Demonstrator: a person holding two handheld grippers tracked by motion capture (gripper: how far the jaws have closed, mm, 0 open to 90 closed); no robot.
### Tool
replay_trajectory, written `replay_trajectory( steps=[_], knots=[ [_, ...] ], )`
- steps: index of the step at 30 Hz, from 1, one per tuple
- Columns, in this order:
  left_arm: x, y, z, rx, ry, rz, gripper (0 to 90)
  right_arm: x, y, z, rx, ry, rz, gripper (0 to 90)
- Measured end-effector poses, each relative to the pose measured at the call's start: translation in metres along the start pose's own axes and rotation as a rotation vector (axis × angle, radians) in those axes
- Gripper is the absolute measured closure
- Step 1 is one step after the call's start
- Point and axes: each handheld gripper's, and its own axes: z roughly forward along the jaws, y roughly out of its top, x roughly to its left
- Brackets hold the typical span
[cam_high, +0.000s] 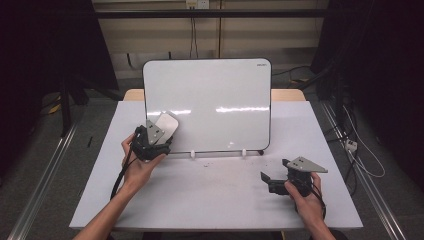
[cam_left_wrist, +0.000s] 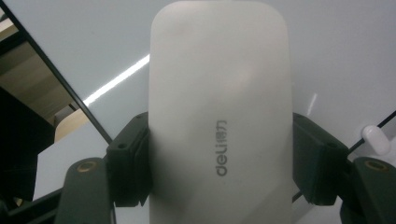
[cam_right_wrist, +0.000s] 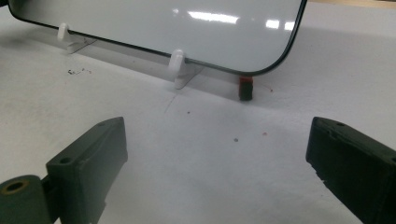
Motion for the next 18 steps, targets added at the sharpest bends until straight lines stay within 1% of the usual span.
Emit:
replay_trajectory(
  steps=[1,3,5,6,8,11,15,16,18],
  knots=[
    [-0.0002,-0.0003,0.0012,0.005,0.007,0.010,31.2,0.0002,0.0000,0.0001,0.002,0.000,0.002,5.4],
    [0.0018,-0.0008,0.0033,0.002,0.004,0.003,31.2,0.0003,0.0001,0.0002,0.003,0.002,-0.001,5.4],
    [0.0015,-0.0011,0.0060,0.010,0.016,0.012,31.2,-0.0001,0.0000,0.0008,0.003,0.001,-0.002,5.4],
    [0.0008,-0.0018,0.0079,0.008,0.020,0.010,31.2,-0.0003,-0.0002,0.0010,0.004,0.001,-0.001,5.4],
    [-0.0014,-0.0016,0.0096,0.017,0.031,0.033,31.2,-0.0006,-0.0004,0.0009,0.004,0.002,0.000,5.4],
    [-0.0032,-0.0014,0.0097,0.021,0.045,0.047,31.1,-0.0018,-0.0010,0.0002,0.003,0.001,0.002,5.4],
    [-0.0057,-0.0012,0.0109,0.022,0.056,0.052,30.9,-0.0023,-0.0013,-0.0012,0.000,-0.002,0.007,5.5],
    [-0.0058,-0.0013,0.0108,0.019,0.053,0.051,30.7,-0.0018,-0.0013,-0.0014,0.000,-0.003,0.006,5.5],
    [-0.0041,-0.0014,0.0102,0.015,0.041,0.036,30.3,-0.0015,-0.0014,-0.0015,-0.001,-0.001,0.007,5.4]
  ],
)
